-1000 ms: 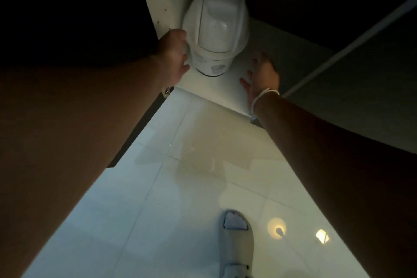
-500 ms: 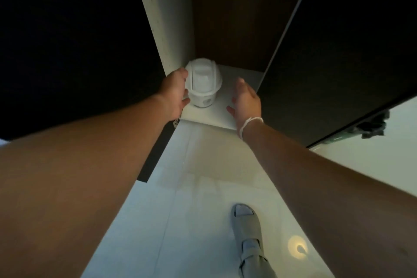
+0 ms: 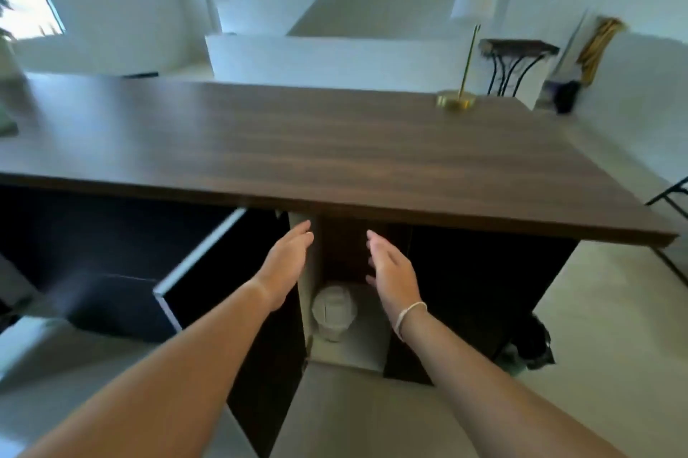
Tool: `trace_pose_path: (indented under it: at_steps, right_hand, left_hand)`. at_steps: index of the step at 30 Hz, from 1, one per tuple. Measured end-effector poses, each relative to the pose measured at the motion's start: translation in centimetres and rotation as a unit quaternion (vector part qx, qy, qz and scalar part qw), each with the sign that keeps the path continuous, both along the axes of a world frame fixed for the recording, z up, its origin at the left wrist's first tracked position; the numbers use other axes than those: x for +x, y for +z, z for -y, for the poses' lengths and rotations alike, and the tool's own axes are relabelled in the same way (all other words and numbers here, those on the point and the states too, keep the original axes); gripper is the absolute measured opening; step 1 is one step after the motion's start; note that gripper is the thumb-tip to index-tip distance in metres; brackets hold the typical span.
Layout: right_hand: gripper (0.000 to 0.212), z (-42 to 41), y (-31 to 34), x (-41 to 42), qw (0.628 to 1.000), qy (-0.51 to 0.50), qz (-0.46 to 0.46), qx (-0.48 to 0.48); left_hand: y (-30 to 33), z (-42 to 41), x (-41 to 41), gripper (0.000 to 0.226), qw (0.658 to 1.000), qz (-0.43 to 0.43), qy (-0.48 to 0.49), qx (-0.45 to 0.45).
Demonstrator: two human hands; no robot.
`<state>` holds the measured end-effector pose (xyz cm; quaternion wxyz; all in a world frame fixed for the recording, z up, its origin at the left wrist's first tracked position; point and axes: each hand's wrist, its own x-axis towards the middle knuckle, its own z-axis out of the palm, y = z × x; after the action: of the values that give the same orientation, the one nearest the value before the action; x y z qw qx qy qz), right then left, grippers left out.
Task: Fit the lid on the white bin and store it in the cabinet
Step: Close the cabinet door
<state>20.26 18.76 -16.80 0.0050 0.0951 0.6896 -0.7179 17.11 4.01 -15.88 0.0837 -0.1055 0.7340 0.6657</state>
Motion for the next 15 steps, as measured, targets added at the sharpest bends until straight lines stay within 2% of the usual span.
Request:
trace_pose_path:
  at_steps: [4, 8, 12, 15]
  right_hand:
    - [0.041, -0.8, 7.1, -1.1, 0.997, 0.009, -0.059, 0.045]
    - [0.040, -2.1, 10.3, -3.2, 0.988, -0.013, -0.090, 0.128]
    - [0.042, -2.9, 10.1, -5.0, 0.972, 0.037, -0.090, 0.214]
    - [0.046, -4.2, 8.7, -6.4, 0.938, 0.095, -0.072, 0.325]
  left_hand:
    - [6.7, 2.3, 0.3, 0.050, 0.998, -0.027, -0.017, -0.060]
    - [9.7, 4.1, 0.7, 0.050, 0.991, -0.050, 0.006, -0.126]
    - [9.9, 5.8, 1.8, 0.056, 0.970, 0.017, 0.022, -0.242]
    - [8.3, 8.0, 3.1, 0.061, 0.926, 0.099, 0.018, -0.364]
